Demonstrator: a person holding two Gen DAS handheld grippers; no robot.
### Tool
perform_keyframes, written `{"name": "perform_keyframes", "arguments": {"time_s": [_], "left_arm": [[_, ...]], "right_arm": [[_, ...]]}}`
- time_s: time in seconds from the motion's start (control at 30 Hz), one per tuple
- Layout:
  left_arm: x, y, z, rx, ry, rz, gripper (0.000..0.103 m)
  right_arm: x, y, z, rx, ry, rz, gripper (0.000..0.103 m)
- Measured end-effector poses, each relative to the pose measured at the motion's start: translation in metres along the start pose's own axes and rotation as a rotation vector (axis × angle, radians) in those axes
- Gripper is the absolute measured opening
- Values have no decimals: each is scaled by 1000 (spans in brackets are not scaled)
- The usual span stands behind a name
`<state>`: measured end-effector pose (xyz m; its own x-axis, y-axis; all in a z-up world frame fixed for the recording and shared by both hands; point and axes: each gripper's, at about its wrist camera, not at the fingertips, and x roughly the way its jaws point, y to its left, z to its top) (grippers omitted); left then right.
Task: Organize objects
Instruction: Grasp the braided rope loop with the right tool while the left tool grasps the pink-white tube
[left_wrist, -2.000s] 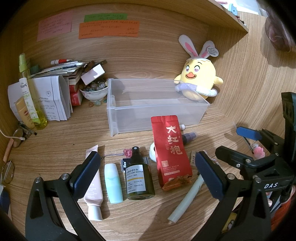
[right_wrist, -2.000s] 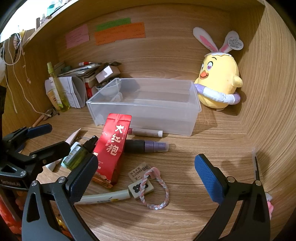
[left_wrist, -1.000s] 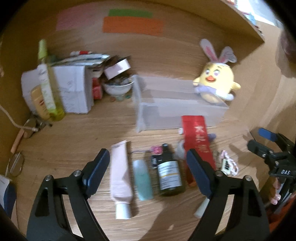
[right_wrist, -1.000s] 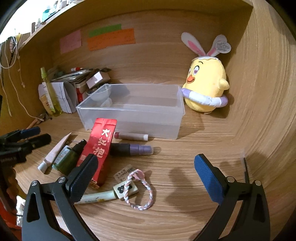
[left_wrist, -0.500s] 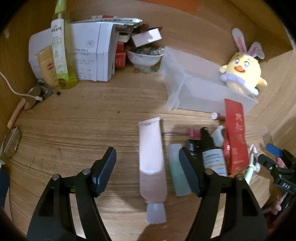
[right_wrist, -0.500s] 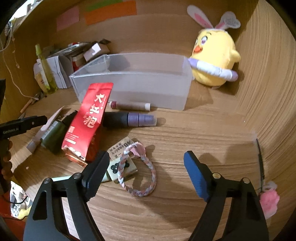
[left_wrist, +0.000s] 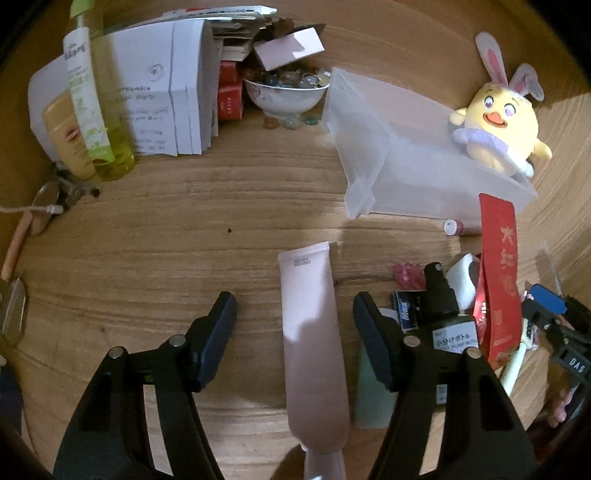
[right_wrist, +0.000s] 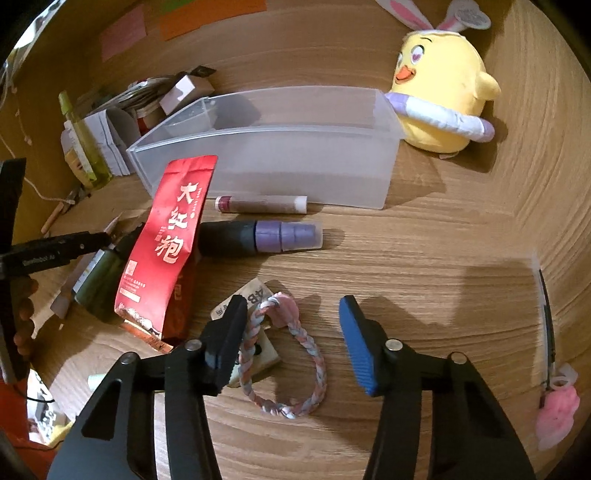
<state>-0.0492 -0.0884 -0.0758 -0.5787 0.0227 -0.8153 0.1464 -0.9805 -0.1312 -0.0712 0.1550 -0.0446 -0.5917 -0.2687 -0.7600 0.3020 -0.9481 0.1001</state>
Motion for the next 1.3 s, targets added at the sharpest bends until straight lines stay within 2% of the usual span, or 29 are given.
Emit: {"name": "perform_keyframes", "arguments": {"time_s": [0.1,0.13,0.27,0.47,0.53,0.7,0.8,0.93,0.97,1.03,1.23,1.3], "left_arm": [[-1,1,1,14,8,19,52],[-1,4,2,8,17,12,52],[-15,17,-3,-42,29,-43,52],[-35,13,-24,-1,64,-7,53],[-38,10,-32,9,72,0,57],[-40,-1,-50,51,101,11,61],[-39,-11,-57,89,104,35,61],[-41,-16,-63,108,90,23,61],[-41,-17,-65,115,84,31,59],[-41,-18,-68,139,69,60,49],[-43,-13,-68,147,60,54,22],[-43,-8,-66,127,60,55,21]], "right_arm": [[0,-4,0,11,2,-2,40],[0,-6,0,14,3,-7,39],[-1,-10,1,17,5,-24,38],[4,-12,0,4,17,-48,29],[6,-12,-1,0,17,-54,26],[8,-8,-2,-19,10,-71,12],[9,-6,-2,-24,1,-73,11],[10,-6,-2,-21,-9,-78,10],[10,-6,-2,-20,-10,-78,10],[10,-6,-3,-15,-12,-75,10],[8,-10,-3,14,-22,-57,9],[6,-10,-3,16,-31,-57,9]]}}
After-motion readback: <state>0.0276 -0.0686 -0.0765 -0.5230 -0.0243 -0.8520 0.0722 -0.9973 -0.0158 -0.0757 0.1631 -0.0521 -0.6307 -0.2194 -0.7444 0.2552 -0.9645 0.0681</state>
